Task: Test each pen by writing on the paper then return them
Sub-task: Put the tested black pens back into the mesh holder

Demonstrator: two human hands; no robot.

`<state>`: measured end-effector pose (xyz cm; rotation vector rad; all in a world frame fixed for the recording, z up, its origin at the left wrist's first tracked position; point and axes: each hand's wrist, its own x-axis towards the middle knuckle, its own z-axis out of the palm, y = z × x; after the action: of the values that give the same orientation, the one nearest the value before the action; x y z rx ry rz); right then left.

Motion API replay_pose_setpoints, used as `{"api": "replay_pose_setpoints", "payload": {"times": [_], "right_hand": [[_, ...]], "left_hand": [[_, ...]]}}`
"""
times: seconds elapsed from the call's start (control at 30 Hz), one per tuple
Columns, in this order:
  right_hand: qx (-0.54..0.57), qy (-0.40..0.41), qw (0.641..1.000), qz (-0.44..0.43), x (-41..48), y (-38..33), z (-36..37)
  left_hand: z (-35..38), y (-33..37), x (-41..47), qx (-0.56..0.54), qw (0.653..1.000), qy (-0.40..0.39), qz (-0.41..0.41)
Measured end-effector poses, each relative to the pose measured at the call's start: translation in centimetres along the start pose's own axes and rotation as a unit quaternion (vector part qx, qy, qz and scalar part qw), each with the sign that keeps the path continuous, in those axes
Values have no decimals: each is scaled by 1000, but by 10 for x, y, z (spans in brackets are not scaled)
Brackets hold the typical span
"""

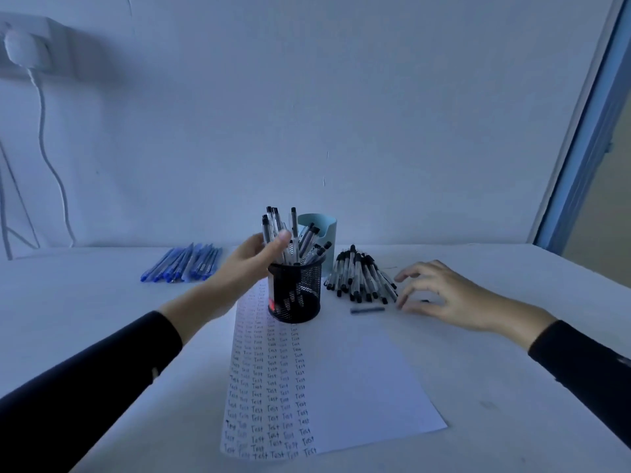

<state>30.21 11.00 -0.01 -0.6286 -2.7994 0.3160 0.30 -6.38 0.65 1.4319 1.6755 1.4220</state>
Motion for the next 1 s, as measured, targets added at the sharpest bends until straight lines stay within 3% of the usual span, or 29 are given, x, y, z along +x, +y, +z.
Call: {"api": "replay_pose_setpoints", "payload": {"times": [0.13,0.2,0.3,0.4,0.53,0.6,0.73,1.0], "right_hand": [[195,76,967,145,24,-2,-17],[233,84,940,235,37,5,-21],[269,56,913,302,53,11,-19],[253,53,912,318,62,14,-14],[160,2,930,332,64,16,-8],[144,-14,927,345,63,13,-5],[220,49,902,369,78,8,0],[238,-25,874,424,110,-9,-1]], "left_hand": [[-8,17,24,-89,995,26,-29],[-7,22,29,-119,991,50,-18],[4,28,27,-81,995,63,17],[9,23,26,23,998,39,41],[1,15,26,53,998,4,-20],[-1,10,26,29,999,-7,-27],[7,10,21,-26,1000,-5,6],[10,5,17,-93,994,30,44]]}}
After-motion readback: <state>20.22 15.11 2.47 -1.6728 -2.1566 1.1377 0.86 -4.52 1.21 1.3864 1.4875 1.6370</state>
